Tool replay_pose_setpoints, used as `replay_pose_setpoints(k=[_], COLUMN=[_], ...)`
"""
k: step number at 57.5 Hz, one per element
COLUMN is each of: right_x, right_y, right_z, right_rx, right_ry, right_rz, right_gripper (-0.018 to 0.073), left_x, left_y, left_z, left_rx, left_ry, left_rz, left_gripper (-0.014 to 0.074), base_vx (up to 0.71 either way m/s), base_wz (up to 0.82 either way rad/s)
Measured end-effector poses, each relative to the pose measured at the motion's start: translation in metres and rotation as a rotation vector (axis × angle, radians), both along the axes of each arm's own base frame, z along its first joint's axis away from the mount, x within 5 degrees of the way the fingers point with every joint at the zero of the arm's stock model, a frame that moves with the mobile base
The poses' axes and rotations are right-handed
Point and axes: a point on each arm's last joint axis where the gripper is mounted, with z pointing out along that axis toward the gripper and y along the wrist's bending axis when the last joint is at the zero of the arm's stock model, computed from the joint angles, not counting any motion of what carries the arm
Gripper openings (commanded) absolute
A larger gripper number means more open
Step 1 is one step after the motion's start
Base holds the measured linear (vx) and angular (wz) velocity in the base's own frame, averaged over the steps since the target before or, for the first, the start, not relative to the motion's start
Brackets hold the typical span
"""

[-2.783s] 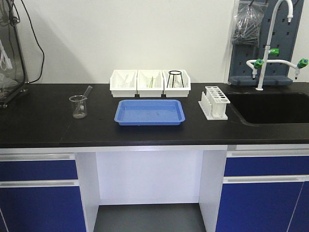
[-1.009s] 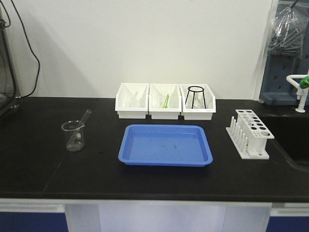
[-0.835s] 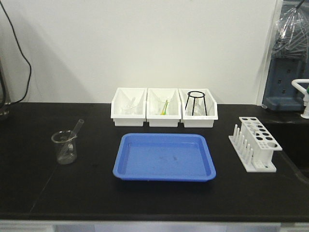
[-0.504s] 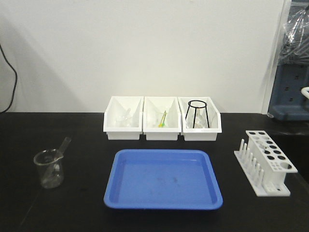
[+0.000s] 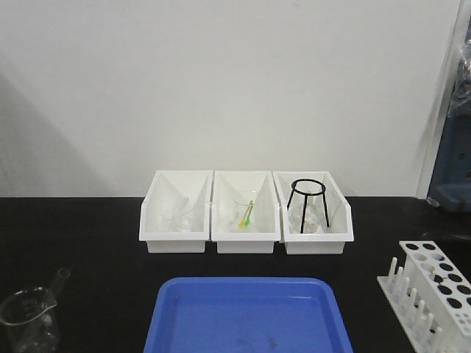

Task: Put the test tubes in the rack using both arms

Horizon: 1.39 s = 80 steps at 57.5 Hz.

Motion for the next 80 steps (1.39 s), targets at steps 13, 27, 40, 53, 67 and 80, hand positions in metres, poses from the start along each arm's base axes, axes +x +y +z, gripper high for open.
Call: replay_pose_setpoints(k=[13,27,40,53,67,80], right_x=[0.0000,0.0000,0.0000,0.0000,0.0000,0.0000], right_y=[0.0000,0.0000,0.0000,0.0000,0.0000,0.0000], right_z=[0.0000,0.0000,0.0000,0.0000,0.0000,0.0000], right_rx=[0.000,0.000,0.000,0.000,-0.001,-0.001], right_ry=[0.000,0.000,0.000,0.000,0.000,0.000], right_rz=[0.000,0.000,0.000,0.000,0.000,0.000], right_gripper=[-0.0008,-0.0008,-0.0008,-0.0008,-0.0008,-0.0008], left_x=[0.0000,0.0000,0.0000,0.0000,0.0000,0.0009], left_y=[0.0000,0.0000,0.0000,0.0000,0.0000,-0.0006], left_z=[0.0000,0.0000,0.0000,0.0000,0.0000,0.0072], left_rx=[0.000,0.000,0.000,0.000,0.003,0.029], left_ry=[0.000,0.000,0.000,0.000,0.000,-0.083], left_rz=[0.000,0.000,0.000,0.000,-0.001,-0.010], left_gripper=[-0.0020,-0.0020,-0.0020,-0.0020,-0.0020,-0.0020], base_vx=[0.29,0.18,0.07,0.01,0.00,0.00], base_wz=[0.00,0.01,0.01,0.00,0.00,0.00])
